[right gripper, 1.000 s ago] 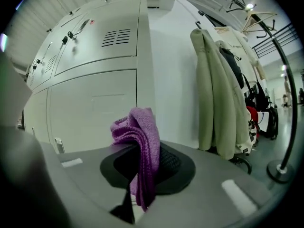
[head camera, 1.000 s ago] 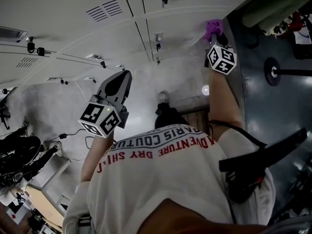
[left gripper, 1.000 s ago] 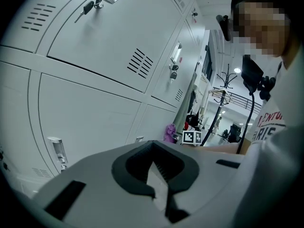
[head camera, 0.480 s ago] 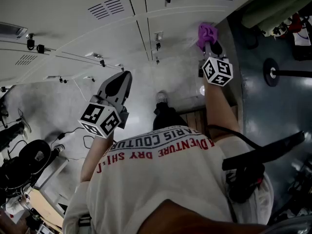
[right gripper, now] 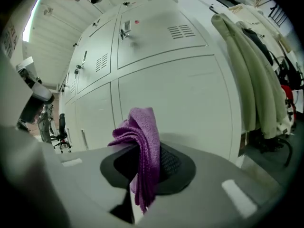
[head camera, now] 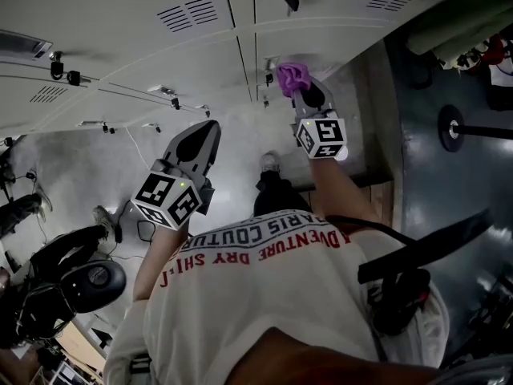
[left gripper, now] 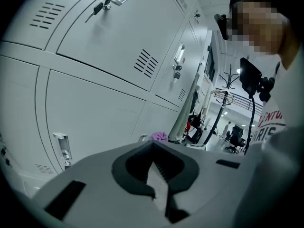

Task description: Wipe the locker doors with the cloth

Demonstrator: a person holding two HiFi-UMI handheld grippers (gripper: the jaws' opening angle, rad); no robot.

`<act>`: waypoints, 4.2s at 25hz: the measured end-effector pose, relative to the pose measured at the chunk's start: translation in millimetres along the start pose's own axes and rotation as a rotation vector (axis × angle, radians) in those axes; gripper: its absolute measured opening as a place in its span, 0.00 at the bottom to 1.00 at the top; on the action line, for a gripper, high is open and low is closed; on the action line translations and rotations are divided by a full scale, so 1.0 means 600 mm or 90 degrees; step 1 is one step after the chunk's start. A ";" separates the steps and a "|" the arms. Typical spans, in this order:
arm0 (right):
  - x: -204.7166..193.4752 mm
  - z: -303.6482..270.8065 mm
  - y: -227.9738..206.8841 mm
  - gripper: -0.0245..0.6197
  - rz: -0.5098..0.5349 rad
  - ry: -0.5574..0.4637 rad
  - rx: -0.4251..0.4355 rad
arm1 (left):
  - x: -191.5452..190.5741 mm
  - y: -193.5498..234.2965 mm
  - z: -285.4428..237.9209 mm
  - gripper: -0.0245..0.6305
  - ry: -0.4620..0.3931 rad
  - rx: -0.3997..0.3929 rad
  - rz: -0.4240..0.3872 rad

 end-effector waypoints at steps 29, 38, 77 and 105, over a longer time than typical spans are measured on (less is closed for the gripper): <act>-0.084 -0.096 -0.001 0.12 0.064 0.075 0.062 | -0.027 0.015 -0.032 0.04 0.026 0.007 0.009; -0.066 -0.057 -0.110 0.12 0.068 0.064 -0.040 | -0.035 0.005 -0.054 0.04 0.038 -0.015 0.003; -0.137 -0.028 0.050 0.12 0.041 0.097 0.121 | -0.066 0.024 -0.039 0.04 0.037 0.014 0.015; -0.266 -0.132 0.017 0.12 0.047 0.189 0.045 | -0.120 0.054 -0.017 0.04 0.065 0.061 0.039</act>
Point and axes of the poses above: the fingertips, and each gripper's own axes: z backward along the fingers, y to its left, x out of its top, the point moved 9 cm from there along z, backward along the fingers, and after that the axes turned 8 degrees about -y, right-handed, at the moved point
